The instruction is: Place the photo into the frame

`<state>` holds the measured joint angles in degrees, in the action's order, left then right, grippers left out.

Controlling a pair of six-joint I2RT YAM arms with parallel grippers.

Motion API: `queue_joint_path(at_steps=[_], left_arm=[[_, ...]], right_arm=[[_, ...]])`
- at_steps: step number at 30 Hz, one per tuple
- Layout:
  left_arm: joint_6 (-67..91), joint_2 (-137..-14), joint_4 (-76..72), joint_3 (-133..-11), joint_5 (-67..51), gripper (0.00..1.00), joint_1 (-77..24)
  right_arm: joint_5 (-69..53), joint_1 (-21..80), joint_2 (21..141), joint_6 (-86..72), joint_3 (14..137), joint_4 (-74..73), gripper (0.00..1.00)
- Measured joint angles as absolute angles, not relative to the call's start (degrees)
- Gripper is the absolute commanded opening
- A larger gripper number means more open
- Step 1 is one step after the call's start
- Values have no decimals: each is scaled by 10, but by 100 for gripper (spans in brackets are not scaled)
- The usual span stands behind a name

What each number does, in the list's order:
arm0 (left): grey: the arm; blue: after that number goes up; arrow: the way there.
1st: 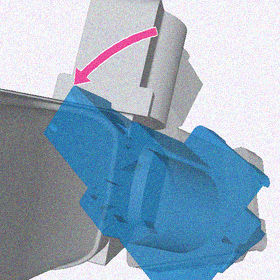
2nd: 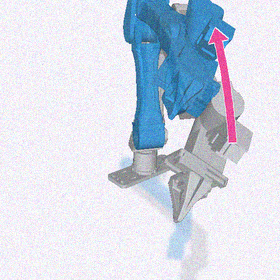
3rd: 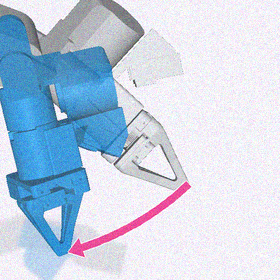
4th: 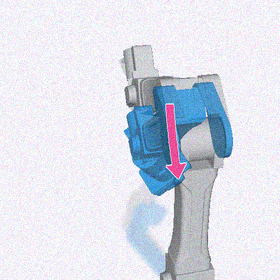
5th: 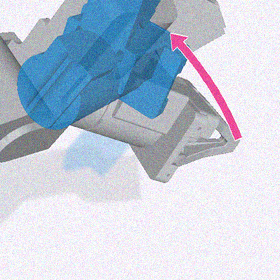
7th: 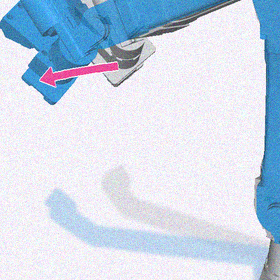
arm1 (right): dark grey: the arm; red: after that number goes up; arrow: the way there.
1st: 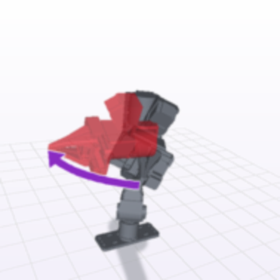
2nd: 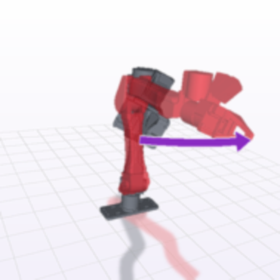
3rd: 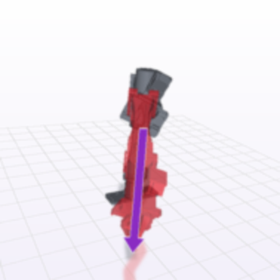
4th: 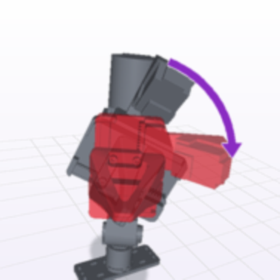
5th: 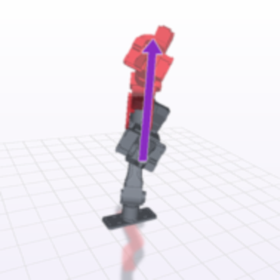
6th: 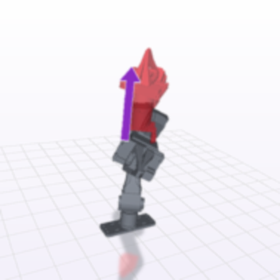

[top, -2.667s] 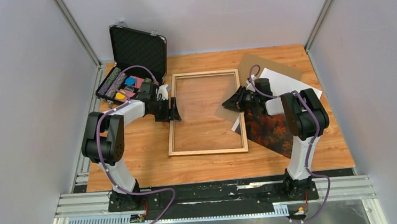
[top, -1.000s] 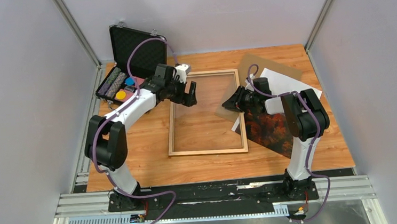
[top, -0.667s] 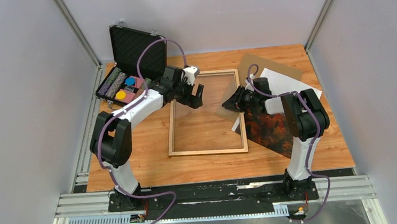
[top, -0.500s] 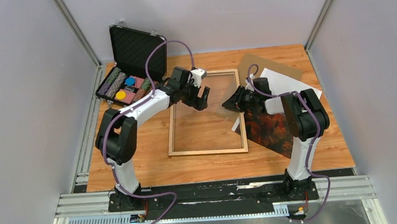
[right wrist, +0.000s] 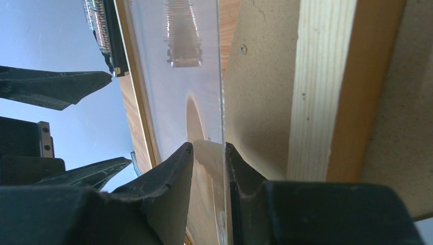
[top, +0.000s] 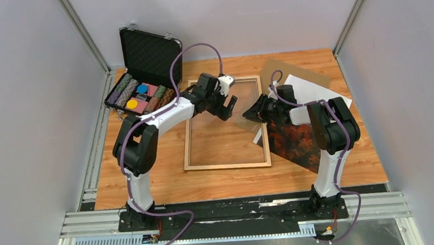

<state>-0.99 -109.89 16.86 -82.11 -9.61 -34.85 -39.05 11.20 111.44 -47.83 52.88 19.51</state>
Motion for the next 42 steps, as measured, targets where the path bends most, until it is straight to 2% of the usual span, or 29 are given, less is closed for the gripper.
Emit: queue_joint_path(at_steps=[29, 42], left_arm=[[-21, -1182, 173, -864, -71, 96, -389], [-30, -1185, 173, -864, -70, 96, -389]], right_arm=[[-390, 112, 1114, -477, 529, 194, 27], [-390, 114, 1114, -474, 529, 194, 34]])
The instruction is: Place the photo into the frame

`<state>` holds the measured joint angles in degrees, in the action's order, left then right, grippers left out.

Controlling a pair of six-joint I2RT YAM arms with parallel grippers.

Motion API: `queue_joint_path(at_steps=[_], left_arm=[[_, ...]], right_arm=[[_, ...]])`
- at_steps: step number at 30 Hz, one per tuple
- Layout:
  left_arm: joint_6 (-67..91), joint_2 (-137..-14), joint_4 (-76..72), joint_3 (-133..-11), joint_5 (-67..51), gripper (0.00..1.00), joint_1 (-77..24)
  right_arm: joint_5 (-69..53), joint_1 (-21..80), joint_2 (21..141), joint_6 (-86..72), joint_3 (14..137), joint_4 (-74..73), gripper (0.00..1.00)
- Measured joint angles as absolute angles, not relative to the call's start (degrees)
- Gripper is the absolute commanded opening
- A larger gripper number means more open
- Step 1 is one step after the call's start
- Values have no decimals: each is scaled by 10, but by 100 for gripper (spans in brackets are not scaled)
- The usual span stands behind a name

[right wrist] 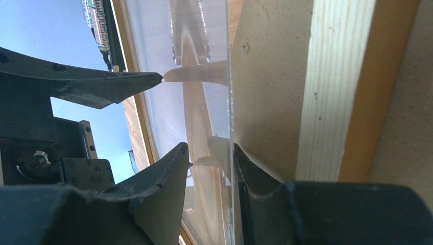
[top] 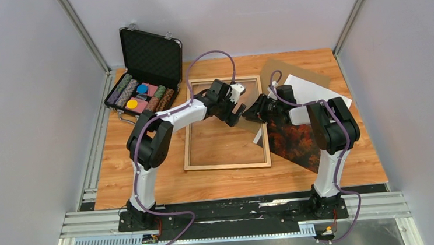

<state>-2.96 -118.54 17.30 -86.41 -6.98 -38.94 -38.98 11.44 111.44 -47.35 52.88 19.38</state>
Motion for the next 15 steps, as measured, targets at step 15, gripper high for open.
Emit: queue_joint_path(at_steps=[15], left_arm=[[-32, -1185, 170, -862, -69, 95, -389]], right_arm=[[-389, 115, 1108, -462, 533, 177, 38]])
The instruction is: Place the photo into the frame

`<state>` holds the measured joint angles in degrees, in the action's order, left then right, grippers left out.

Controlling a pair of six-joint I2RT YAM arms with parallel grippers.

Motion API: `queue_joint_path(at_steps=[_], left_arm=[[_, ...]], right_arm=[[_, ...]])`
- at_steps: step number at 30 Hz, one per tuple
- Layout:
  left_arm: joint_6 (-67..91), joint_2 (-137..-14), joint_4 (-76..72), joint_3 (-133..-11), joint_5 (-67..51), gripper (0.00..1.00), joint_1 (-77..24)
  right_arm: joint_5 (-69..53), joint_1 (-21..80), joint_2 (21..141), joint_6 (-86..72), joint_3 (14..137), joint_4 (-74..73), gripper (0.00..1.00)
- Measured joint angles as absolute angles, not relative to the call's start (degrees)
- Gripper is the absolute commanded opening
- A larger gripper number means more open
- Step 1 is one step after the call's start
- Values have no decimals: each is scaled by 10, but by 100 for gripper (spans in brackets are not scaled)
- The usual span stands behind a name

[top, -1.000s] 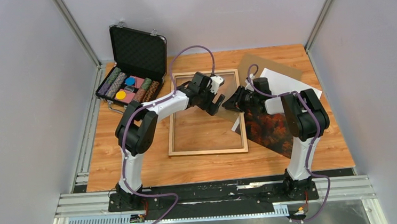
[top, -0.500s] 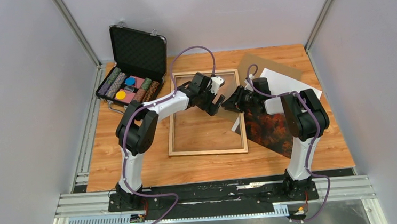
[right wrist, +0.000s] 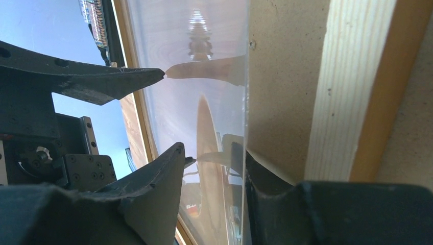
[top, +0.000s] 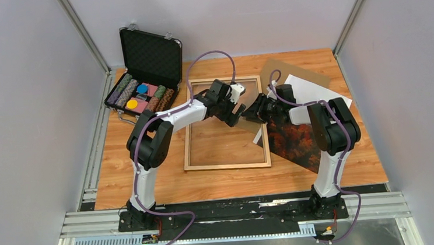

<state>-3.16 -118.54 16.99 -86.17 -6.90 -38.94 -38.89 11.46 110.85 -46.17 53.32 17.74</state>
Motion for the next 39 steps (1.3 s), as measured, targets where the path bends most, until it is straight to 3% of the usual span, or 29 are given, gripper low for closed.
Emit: queue_joint_path(at_steps=[39], left_arm=[[-31, -1188, 162, -857, -68, 95, -389]], right_arm=[[-366, 99, 1063, -416, 538, 112, 40]])
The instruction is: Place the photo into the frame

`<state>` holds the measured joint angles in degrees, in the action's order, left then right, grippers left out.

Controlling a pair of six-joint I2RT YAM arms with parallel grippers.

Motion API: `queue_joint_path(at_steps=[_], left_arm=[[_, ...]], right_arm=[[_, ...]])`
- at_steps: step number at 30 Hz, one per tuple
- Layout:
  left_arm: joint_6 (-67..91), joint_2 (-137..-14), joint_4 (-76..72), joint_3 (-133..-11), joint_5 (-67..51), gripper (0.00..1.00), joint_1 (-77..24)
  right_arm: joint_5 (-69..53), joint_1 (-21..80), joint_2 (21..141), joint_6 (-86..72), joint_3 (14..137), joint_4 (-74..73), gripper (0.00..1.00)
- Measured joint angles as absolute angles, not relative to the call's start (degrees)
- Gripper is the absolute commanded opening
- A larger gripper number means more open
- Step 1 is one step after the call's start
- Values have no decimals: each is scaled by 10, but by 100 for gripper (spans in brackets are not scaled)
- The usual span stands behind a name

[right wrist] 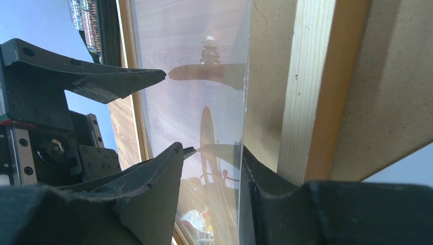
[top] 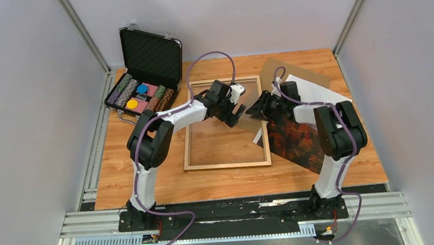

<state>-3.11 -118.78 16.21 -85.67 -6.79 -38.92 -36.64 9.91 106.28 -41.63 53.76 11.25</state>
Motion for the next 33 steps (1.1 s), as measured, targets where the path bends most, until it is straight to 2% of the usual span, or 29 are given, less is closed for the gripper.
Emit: queue_joint_path(at_steps=[33], left_arm=[[-31, -1193, 159, -857, -70, 95, -389]], right_arm=[[-360, 60, 1023, -390, 538, 74, 41]])
